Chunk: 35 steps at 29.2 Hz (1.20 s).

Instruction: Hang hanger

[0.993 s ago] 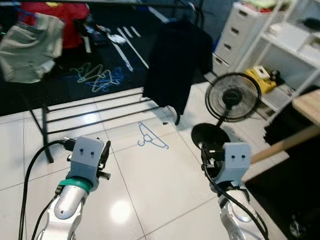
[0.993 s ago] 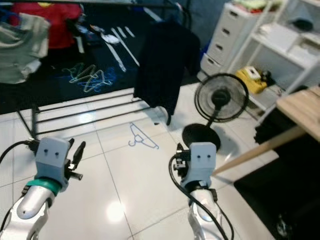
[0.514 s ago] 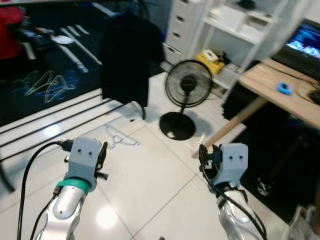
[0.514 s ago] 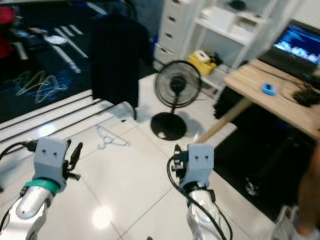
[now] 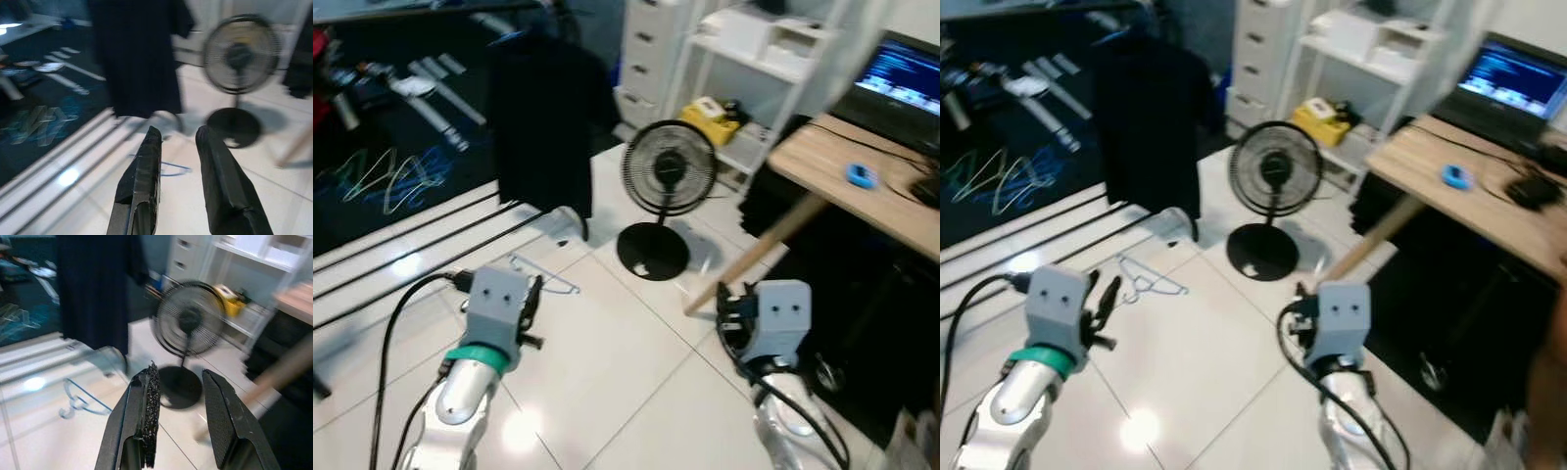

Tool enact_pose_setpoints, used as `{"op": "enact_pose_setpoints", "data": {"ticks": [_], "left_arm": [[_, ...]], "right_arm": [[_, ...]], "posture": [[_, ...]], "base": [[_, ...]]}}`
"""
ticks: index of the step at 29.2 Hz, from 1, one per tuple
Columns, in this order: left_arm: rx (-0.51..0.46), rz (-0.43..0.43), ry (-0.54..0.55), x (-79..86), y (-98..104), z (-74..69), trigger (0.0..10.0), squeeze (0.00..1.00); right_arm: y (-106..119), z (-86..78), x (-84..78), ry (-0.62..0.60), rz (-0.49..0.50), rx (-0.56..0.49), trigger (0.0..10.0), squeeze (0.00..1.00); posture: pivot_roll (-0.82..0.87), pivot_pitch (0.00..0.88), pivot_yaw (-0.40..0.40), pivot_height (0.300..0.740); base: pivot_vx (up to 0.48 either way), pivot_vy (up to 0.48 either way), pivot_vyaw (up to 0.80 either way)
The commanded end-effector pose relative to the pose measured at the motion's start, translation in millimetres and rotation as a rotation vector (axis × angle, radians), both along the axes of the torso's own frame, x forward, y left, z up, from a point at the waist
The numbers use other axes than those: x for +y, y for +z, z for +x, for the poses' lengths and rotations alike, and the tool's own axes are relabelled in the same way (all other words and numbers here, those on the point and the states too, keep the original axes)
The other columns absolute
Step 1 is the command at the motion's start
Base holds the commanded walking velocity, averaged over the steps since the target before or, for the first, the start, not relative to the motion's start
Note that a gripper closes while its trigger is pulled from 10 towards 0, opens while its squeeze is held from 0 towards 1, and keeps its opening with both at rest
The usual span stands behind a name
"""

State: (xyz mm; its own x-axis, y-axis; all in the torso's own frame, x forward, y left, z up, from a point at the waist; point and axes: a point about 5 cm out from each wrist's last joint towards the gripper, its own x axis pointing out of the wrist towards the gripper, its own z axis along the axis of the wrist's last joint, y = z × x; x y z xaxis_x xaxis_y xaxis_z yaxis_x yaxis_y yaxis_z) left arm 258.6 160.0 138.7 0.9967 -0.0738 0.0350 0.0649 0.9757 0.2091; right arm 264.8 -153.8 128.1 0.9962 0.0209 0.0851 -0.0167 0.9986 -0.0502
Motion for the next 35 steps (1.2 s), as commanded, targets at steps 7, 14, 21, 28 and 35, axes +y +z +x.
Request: {"op": "enact_pose_setpoints", "data": {"ticks": [7, 14, 21, 28, 35], "left_arm": [[0.03, 0.009, 0.012, 1.4, -7.4, -0.9, 10.0, 0.0], [0.032, 0.009, 0.012, 1.0, -7.9, -1.0, 10.0, 0.0], [0.032, 0.01, 0.011, 0.7, -8.3, -1.1, 10.0, 0.0], [0.033, 0.011, 0.011, 0.4, -8.5, -0.7, 10.0, 0.0], [0.031, 0.011, 0.012, 0.4, -8.1, -0.2, 10.0, 0.0]], "right_arm": [[-6.9, -1.5, 2.5, 0.01, 0.003, 0.024, 10.0, 0.0], [-7.6, -1.6, 2.6, 0.014, 0.001, 0.027, 10.0, 0.0], [-7.8, -1.6, 3.0, 0.015, 0.0, 0.028, 10.0, 0.0], [-8.1, -1.1, 2.9, 0.018, -0.002, 0.03, 10.0, 0.0], [-7.5, -0.6, 3.2, 0.019, -0.004, 0.026, 10.0, 0.0]], "posture": [[0.0, 0.051, -0.007, 0.74], [0.0, 0.047, -0.008, 0.74], [0.0, 0.049, -0.008, 0.74], [0.0, 0.052, -0.01, 0.74], [0.0, 0.054, -0.01, 0.74]], "base": [[0.472, 0.0, 0.0], [0.472, 0.0, 0.0], [0.468, 0.0, 0.0], [0.46, 0.0, 0.0], [0.454, 0.0, 0.0]]}}
